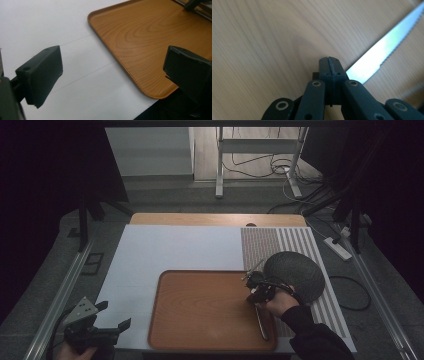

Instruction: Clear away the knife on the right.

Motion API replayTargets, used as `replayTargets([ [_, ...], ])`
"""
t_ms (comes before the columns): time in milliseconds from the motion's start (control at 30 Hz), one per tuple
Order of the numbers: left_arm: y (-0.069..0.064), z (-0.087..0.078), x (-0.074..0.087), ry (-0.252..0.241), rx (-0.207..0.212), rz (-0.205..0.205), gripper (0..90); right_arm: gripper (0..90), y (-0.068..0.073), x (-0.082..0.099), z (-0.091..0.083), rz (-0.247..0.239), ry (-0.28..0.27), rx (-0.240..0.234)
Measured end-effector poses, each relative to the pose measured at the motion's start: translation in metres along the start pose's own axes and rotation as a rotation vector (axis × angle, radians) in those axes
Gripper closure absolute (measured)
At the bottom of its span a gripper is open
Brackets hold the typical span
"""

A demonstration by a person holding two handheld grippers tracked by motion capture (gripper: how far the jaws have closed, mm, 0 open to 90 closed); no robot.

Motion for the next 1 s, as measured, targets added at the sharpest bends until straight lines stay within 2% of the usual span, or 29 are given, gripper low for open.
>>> replayTargets([
  [233, 0.0, 0.0, 0.0, 0.0, 0.001, 0.001, 3.6, 90.0, -0.012, 0.015, -0.004, 0.05, 0.011, -0.009],
  [600, 0.0, 0.0, 0.0, 0.001, -0.001, 0.002, 3.7, 90.0, -0.017, 0.019, -0.005, 0.063, 0.024, -0.007],
  [733, 0.0, 0.0, 0.0, 0.001, 0.0, 0.002, 3.8, 89.5, -0.018, 0.017, -0.007, 0.082, 0.007, -0.014],
  [833, 0.0, 0.0, 0.0, 0.002, 0.0, 0.002, 3.8, 83.0, -0.018, 0.012, -0.011, 0.109, -0.022, -0.011],
  [1000, 0.0, 0.001, 0.0, 0.005, 0.0, 0.003, 3.8, 67.8, -0.014, 0.005, -0.014, 0.093, -0.057, 0.018],
])
Point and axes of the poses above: each handheld gripper's, and its own axes: z roughly forward along the jaws, x roughly out of its underside, y roughly to its left, the point moved 10 cm from there along z, roughly forward along the jaws, and after that the axes turned 8 degrees about x, right-handed, at the moved point
